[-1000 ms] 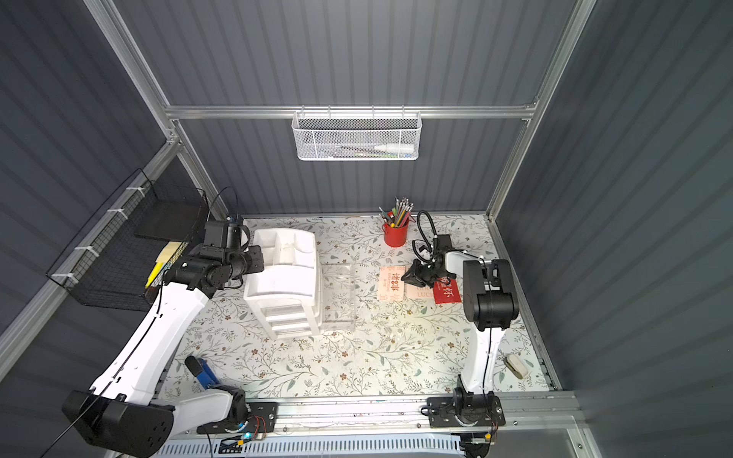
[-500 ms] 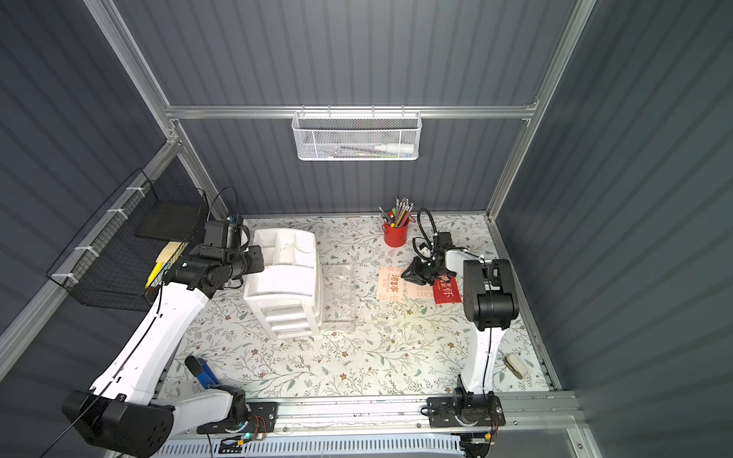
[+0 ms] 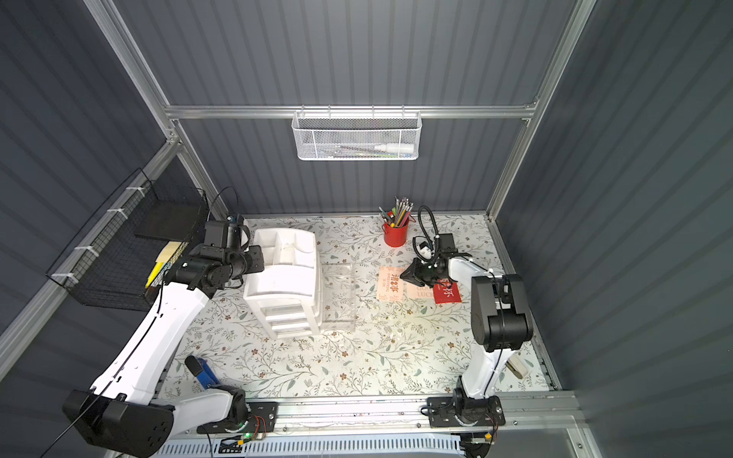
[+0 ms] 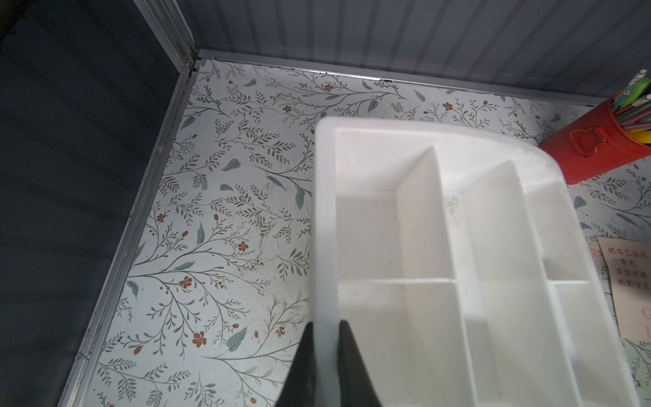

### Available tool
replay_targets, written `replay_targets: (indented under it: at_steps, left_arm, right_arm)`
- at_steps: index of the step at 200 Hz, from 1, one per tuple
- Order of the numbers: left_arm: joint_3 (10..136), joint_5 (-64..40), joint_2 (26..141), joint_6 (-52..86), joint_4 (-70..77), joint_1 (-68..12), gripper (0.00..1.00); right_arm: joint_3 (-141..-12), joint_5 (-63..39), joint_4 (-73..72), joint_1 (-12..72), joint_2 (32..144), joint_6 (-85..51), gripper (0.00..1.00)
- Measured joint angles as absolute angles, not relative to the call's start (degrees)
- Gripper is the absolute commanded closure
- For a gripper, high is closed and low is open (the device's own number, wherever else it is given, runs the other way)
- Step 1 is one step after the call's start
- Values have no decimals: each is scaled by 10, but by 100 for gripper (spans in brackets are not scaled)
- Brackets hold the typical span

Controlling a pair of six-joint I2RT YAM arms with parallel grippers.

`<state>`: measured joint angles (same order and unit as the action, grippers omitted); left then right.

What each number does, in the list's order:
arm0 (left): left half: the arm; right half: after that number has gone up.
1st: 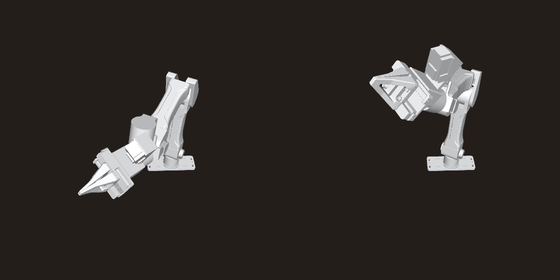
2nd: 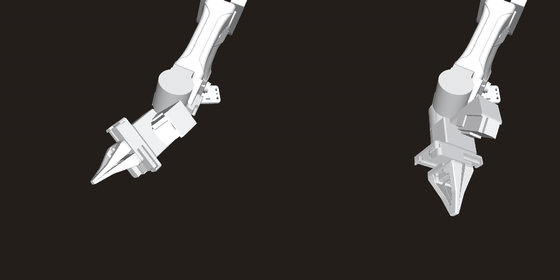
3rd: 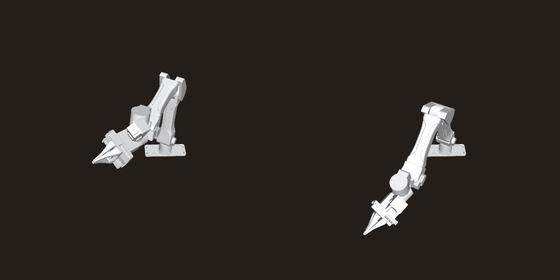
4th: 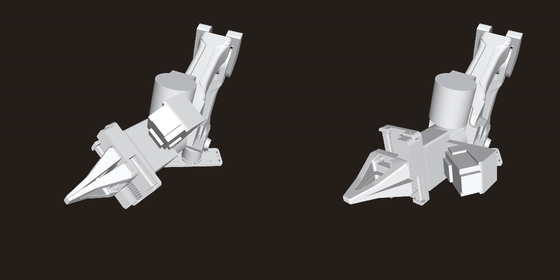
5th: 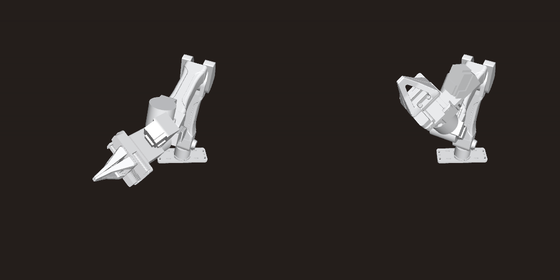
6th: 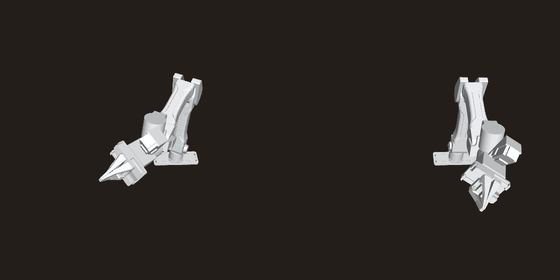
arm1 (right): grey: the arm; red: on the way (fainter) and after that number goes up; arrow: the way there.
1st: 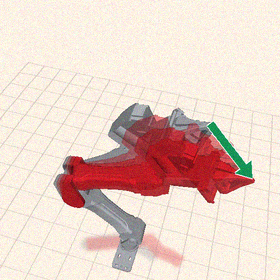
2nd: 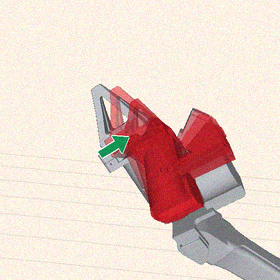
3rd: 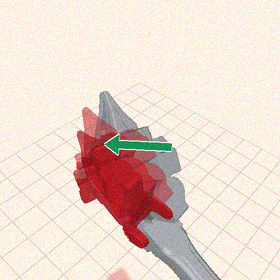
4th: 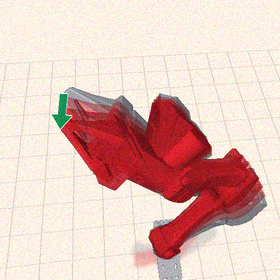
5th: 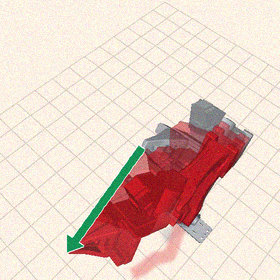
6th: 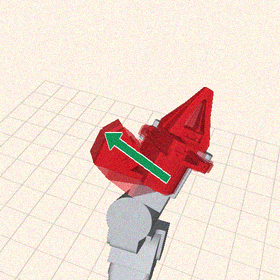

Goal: Take the postcards out of the drawer
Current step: Place the postcard at the center of the board, then close the drawer in the storage box.

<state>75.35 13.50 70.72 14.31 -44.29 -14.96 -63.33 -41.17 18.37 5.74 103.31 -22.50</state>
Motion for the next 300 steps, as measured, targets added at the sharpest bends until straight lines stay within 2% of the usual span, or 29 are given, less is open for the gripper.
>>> replay_targets:
  at_steps: [67, 147, 300]
  left_arm:
    - [748, 135, 707, 139, -433, -149, 100]
    - [745, 133, 707, 137, -426, -149, 100]
    - [737, 116, 706, 137, -418, -149, 100]
  right_arm:
    - [-617, -403, 141, 158, 1041, -260, 95]
    - [-641, -395, 88, 253, 1120, -312, 96]
    - [-734, -384, 69, 309, 1180, -348, 96]
